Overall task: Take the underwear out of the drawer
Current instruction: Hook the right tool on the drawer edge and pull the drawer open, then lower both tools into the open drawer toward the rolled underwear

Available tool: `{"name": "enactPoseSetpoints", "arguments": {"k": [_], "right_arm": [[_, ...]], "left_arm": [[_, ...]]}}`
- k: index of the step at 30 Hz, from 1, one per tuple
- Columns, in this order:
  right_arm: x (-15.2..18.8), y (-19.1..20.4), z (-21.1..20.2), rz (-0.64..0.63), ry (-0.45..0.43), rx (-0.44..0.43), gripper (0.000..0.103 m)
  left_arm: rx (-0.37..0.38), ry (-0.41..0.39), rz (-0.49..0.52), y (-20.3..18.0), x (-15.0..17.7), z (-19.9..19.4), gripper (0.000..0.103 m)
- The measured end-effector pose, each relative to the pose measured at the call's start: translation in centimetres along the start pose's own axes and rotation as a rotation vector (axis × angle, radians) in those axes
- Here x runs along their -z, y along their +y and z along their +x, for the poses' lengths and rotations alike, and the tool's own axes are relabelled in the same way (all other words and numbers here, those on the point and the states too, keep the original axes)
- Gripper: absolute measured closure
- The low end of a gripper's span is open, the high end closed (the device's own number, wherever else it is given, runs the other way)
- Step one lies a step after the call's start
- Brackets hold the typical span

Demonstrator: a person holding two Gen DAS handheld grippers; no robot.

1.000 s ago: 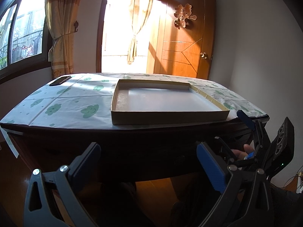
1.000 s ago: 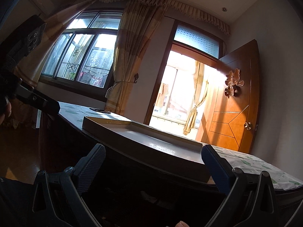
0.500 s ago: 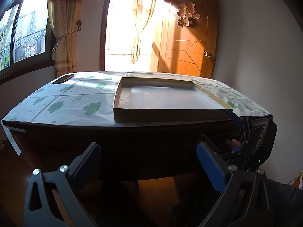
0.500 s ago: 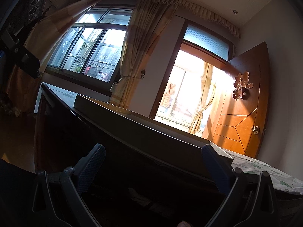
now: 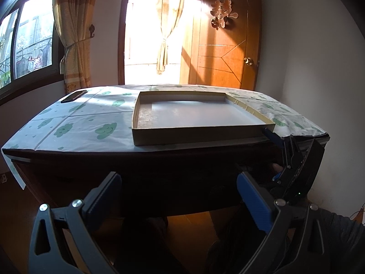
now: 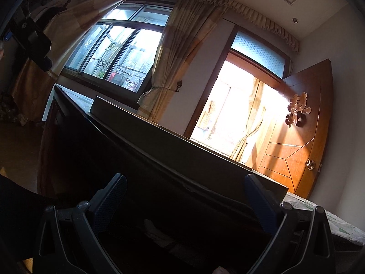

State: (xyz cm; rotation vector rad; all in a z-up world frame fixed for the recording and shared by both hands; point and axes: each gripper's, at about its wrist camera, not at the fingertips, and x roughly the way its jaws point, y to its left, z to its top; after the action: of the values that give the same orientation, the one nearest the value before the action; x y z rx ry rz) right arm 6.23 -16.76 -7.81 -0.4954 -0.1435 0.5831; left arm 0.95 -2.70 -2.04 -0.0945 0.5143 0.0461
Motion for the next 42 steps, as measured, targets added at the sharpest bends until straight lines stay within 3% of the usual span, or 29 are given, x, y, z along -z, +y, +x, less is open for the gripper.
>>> {"name": "enactPoseSetpoints", "arguments": {"k": [7, 42], "right_arm": [[0.3, 0.7, 0.2, -0.064, 0.050, -0.014, 0.001], [-0.4, 1.0, -2.3, -0.003, 0.149, -0.037, 0.001]], "left_arm": [[0.004, -0.002, -0.007, 0.1, -0.1, -0.2, 0.000], [0.019, 0.008, -0.050, 1.3, 0.5, -0.3, 0.000]]}}
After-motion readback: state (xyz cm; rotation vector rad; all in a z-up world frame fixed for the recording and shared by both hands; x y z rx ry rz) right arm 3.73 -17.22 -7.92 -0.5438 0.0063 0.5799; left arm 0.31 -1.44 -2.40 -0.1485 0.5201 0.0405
